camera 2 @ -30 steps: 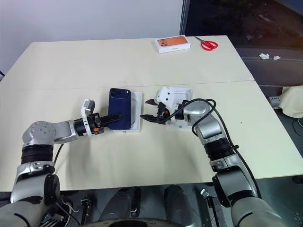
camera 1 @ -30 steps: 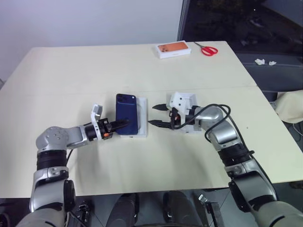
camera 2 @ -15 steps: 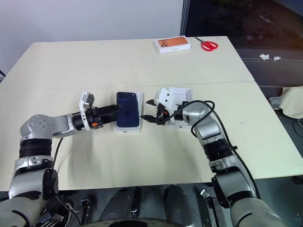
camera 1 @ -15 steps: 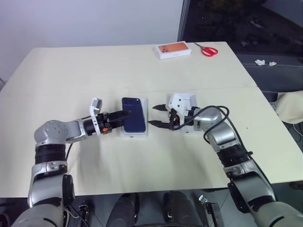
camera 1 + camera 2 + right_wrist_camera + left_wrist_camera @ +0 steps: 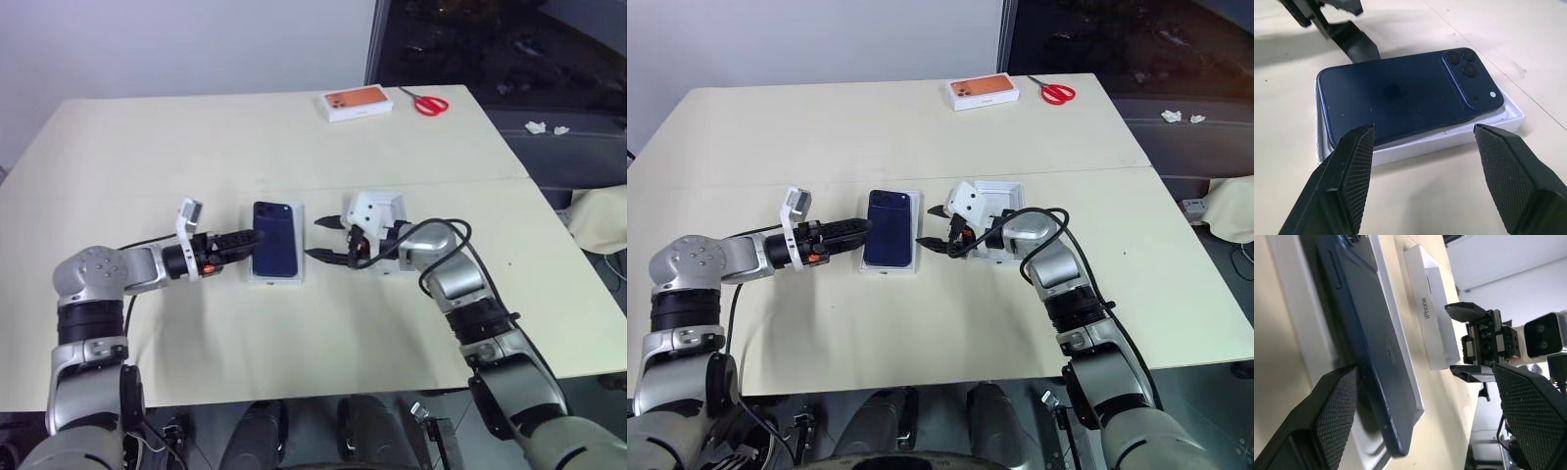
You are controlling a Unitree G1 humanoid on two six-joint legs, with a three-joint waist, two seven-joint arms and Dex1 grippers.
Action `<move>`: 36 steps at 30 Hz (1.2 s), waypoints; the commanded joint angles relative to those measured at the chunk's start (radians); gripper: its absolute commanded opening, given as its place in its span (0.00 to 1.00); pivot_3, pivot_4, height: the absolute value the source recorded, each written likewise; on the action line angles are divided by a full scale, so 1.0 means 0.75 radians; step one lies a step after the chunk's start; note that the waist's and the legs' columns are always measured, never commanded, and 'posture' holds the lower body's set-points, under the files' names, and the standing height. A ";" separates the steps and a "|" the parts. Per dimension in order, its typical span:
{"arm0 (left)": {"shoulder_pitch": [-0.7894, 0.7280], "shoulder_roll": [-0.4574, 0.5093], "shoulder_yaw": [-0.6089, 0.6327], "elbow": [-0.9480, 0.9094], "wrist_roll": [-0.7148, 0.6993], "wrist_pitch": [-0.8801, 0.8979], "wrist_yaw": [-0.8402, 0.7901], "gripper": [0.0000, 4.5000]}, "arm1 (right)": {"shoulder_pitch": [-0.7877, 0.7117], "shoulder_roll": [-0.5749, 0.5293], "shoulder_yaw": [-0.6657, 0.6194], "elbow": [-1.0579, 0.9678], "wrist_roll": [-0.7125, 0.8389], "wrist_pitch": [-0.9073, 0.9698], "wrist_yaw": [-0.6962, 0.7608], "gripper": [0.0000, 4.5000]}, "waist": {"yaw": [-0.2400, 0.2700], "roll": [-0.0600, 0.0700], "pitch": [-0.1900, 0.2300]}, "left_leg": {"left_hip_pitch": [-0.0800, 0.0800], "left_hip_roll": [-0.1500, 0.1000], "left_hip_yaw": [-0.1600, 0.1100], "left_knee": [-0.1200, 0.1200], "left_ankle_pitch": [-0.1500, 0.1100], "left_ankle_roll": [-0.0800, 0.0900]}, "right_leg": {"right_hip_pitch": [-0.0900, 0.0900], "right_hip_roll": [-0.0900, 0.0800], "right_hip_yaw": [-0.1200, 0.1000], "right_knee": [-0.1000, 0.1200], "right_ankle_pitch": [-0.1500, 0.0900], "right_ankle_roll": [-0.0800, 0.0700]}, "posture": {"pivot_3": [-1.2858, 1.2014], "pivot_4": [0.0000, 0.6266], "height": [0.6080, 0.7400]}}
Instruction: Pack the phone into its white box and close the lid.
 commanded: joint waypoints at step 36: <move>0.145 -0.141 -0.007 -0.274 0.048 -0.296 0.246 0.01 | -0.044 0.175 0.137 0.070 -0.175 -0.041 -0.240 0.00 | 0.002 0.000 0.000 | 0.000 0.000 0.000 0.001 0.000 0.000 | 0.000 0.000 0.000 0.000 0.000 0.000 | 0.52 0.24 1.00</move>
